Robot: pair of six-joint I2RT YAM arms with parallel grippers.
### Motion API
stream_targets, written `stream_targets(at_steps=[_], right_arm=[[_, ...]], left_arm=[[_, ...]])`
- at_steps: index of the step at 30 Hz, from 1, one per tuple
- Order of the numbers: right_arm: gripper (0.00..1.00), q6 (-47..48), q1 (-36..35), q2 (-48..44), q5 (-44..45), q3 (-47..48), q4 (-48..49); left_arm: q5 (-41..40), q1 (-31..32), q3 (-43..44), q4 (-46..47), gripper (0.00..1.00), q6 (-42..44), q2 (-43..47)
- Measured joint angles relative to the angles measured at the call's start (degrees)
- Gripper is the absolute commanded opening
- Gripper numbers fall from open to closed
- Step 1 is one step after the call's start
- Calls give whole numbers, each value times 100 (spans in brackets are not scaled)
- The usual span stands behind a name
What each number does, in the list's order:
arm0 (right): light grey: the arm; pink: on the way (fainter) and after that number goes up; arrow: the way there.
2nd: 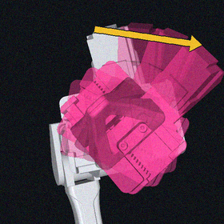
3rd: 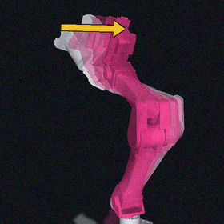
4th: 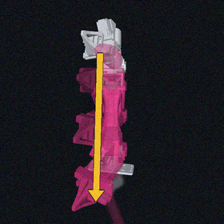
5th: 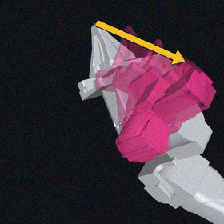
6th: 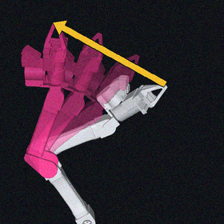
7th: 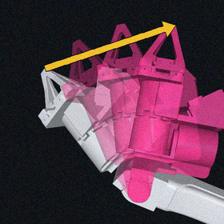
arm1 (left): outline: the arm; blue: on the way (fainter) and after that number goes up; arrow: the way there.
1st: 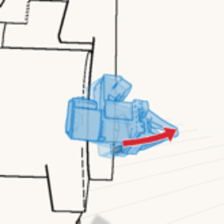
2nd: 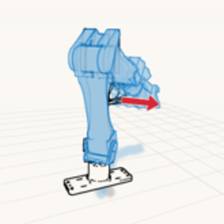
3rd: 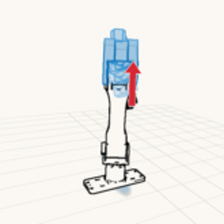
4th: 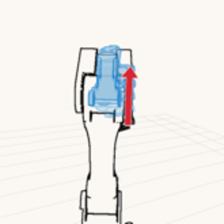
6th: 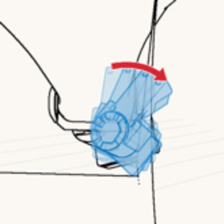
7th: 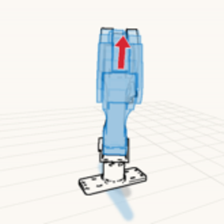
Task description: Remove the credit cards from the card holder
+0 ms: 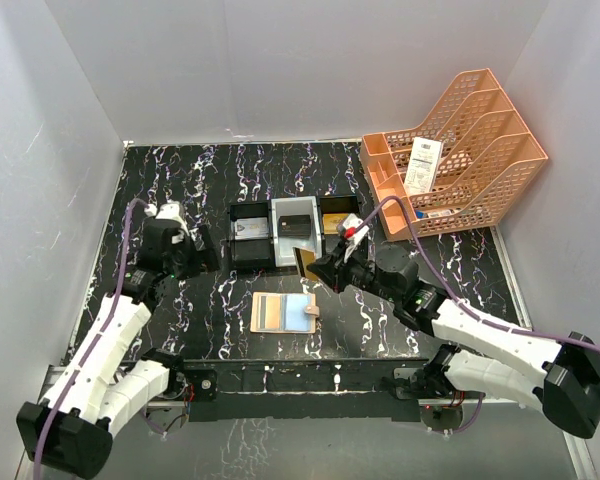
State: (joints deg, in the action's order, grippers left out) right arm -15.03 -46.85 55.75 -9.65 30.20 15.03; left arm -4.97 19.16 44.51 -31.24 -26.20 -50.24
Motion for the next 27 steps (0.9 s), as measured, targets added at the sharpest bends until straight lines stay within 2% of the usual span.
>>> stream_targets(at_steps=[3, 9, 17, 27], right_arm=[[0, 1075, -7, 17, 72, 63, -125], [0, 2695, 184, 551, 774, 726, -570], [0, 3558, 1722, 1467, 481, 1766, -1010], [0, 4830, 1884, 2428, 269, 2417, -1626]], left_arm=[[122, -531, 0, 42, 99, 175, 92], [157, -560, -39, 52, 99, 282, 85], [125, -560, -39, 57, 99, 304, 85], [87, -560, -39, 59, 99, 306, 94]])
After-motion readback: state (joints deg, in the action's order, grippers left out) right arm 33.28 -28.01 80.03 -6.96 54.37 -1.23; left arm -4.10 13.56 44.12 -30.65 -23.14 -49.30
